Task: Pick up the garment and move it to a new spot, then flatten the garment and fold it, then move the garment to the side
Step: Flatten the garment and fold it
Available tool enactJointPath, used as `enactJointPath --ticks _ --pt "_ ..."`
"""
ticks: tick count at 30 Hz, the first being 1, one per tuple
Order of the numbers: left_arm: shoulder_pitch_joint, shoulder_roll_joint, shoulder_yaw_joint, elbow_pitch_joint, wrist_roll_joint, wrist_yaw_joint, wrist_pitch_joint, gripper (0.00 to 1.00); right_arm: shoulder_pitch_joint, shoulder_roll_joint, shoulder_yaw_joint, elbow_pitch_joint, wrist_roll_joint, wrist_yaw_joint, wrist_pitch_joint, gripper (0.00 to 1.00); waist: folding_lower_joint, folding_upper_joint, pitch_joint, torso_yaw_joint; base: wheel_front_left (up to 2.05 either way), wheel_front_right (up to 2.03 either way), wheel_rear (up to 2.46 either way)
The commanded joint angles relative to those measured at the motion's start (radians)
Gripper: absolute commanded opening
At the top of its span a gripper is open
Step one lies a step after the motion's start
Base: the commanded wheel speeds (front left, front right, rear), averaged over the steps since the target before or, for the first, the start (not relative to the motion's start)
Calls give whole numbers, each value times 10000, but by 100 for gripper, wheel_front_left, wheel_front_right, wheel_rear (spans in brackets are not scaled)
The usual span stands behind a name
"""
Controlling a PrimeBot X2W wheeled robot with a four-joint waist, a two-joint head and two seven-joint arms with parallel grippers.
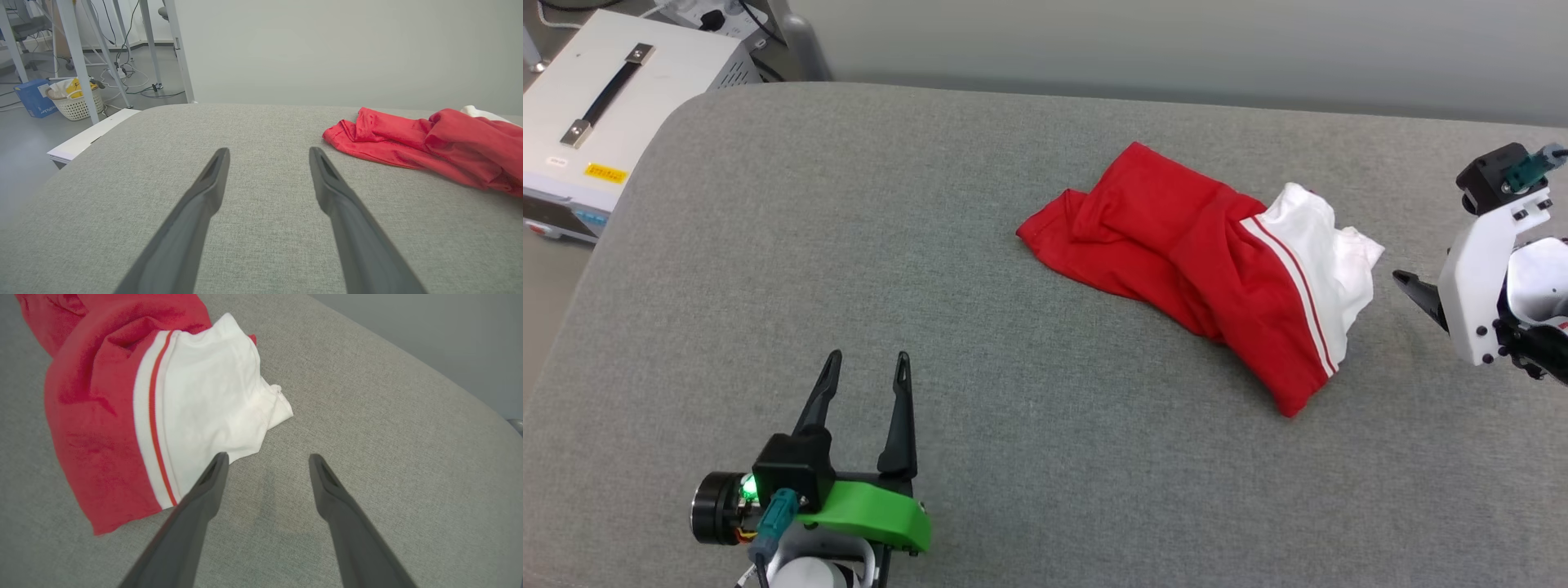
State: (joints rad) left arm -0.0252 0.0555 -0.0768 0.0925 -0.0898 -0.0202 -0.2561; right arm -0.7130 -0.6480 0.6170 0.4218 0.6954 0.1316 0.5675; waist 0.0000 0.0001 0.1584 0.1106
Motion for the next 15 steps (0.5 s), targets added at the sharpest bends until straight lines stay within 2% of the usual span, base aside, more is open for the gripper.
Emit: enactJointPath --ticks 1,6,15 --pt "-244 -50 -73 -26 -59 76 -57 100 -370 -89 258 169 256 -9 399 100 0 -1 372 220 0 0 0" --pt "-575 -51 -303 -53 -232 196 -57 100 -1151 -27 912 1050 743 -9 1197 100 0 -1 890 492 0 0 0" --pt "-872 -52 -505 -34 -458 407 -57 100 -1300 563 2021 2635 1011 -9 1310 100 0 -1 1420 801 0 0 0"
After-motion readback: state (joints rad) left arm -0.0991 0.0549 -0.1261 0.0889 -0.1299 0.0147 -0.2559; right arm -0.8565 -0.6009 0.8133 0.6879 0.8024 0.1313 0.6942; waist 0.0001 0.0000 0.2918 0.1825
